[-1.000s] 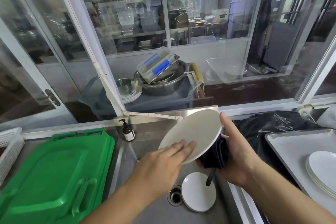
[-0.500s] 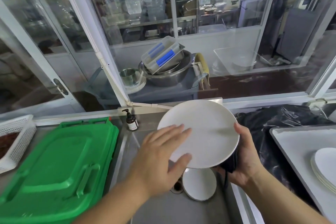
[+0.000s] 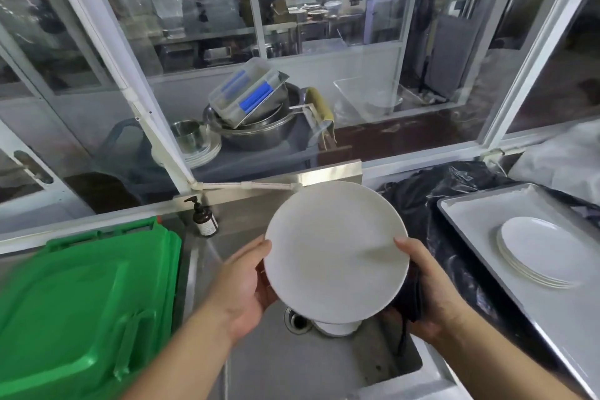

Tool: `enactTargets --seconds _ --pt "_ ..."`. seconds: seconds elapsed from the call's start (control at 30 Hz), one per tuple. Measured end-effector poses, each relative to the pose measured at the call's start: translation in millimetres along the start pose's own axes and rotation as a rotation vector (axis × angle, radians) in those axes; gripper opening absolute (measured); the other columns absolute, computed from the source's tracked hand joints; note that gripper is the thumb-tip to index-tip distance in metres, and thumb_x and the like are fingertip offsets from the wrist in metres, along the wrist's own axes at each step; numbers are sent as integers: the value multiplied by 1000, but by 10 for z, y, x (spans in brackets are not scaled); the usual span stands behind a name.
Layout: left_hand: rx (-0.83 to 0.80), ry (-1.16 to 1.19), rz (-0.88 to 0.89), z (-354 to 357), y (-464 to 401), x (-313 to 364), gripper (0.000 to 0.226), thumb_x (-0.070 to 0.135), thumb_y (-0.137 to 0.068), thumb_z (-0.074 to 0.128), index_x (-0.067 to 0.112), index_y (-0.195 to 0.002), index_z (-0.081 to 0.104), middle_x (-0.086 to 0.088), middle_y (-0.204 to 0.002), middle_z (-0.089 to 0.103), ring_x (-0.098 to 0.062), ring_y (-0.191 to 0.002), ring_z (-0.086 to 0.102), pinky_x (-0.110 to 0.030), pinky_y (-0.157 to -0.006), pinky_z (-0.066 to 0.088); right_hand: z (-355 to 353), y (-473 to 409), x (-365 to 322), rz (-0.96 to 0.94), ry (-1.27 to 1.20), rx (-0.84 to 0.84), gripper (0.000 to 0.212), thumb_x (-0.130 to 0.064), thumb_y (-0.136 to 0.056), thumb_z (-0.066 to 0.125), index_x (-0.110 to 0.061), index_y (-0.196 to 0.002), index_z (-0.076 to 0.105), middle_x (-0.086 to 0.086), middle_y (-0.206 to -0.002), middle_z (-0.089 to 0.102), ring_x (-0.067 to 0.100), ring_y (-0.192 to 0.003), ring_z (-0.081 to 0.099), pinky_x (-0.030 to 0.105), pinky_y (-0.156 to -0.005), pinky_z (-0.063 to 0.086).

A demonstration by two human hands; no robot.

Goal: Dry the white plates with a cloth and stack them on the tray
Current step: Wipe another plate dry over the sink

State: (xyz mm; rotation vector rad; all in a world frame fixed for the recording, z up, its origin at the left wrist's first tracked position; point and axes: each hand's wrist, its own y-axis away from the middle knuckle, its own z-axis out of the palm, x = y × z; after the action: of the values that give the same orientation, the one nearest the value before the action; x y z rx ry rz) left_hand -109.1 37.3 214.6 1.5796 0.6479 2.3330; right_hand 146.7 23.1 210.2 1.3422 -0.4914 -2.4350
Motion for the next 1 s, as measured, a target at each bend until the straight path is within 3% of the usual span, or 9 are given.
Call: enactTargets --seconds 0.1,0.17,0.27,0.43,0.53,0.67,0.83,0.9,1.0 --pt "-44 -32 -15 -92 -22 -26 29 19 -104 55 16 -126 73 -15 -123 74 -36 -116 69 -52 -103 52 -41 176 44 -54 30 66 44 -22 -82 73 -1 -120 70 23 -102 75 34 -77 72 39 -59 56" --pt "-72 -54 -31 -107 -38 -94 28 18 -102 58 13 -125 73 -16 -121 75 -32 -102 73 -44 -88 59 -66 308 82 -94 89 139 24 -6 -91 65 2 -114 69 23 -91 76 30 -61 72 32 -45 54" --pt "-143 -95 -83 -62 -66 -290 26 16 -103 56 12 -121 74 -16 -115 77 -24 -86 75 -35 -70 61 -236 512 226 -88 175 301 7 0 -94 65 4 -100 66 19 -71 71 27 -48 66 30 -38 49" --pt "-282 -190 -196 213 -6 -613 23 16 -104 54 14 -111 75 -12 -101 77 -25 -78 72 -37 -64 58 -665 965 471 -83 78 488 20 -5 -92 65 3 -110 60 21 -68 63 30 -44 57 31 -40 46" --pt "-373 -231 -241 462 30 -777 26 15 -104 54 10 -122 72 -14 -107 77 -28 -86 71 -44 -77 59 -932 1250 519 -116 72 547 39 -4 -88 68 14 -120 56 24 -74 63 31 -45 55 34 -47 45" --pt "-474 -302 -296 913 154 -973 28 14 -105 53 11 -116 78 -13 -112 78 -27 -92 71 -49 -96 55 -1214 1629 472 -188 -15 590 30 5 -90 59 10 -119 65 22 -72 64 29 -42 57 29 -41 47" --pt "-584 -412 -363 1549 347 -1311 27 15 -101 57 5 -107 80 -16 -110 75 -34 -97 65 -51 -98 56 -1788 2046 423 -239 -81 663 35 6 -90 57 17 -123 58 16 -64 55 25 -41 47 25 -40 39" --pt "-623 -444 -383 1848 438 -1496 28 15 -98 59 0 -114 76 -17 -107 69 -34 -90 56 -46 -88 57 -2066 2260 372 -259 -104 690 28 7 -91 55 16 -117 59 15 -62 55 24 -40 47 24 -40 38" --pt "-667 -491 -383 2349 664 -1820 26 14 -95 62 5 -112 79 -12 -102 70 -24 -85 61 -38 -74 58 -2558 2633 283 -297 -111 730 29 7 -91 54 13 -119 62 16 -63 53 24 -40 43 25 -41 36"
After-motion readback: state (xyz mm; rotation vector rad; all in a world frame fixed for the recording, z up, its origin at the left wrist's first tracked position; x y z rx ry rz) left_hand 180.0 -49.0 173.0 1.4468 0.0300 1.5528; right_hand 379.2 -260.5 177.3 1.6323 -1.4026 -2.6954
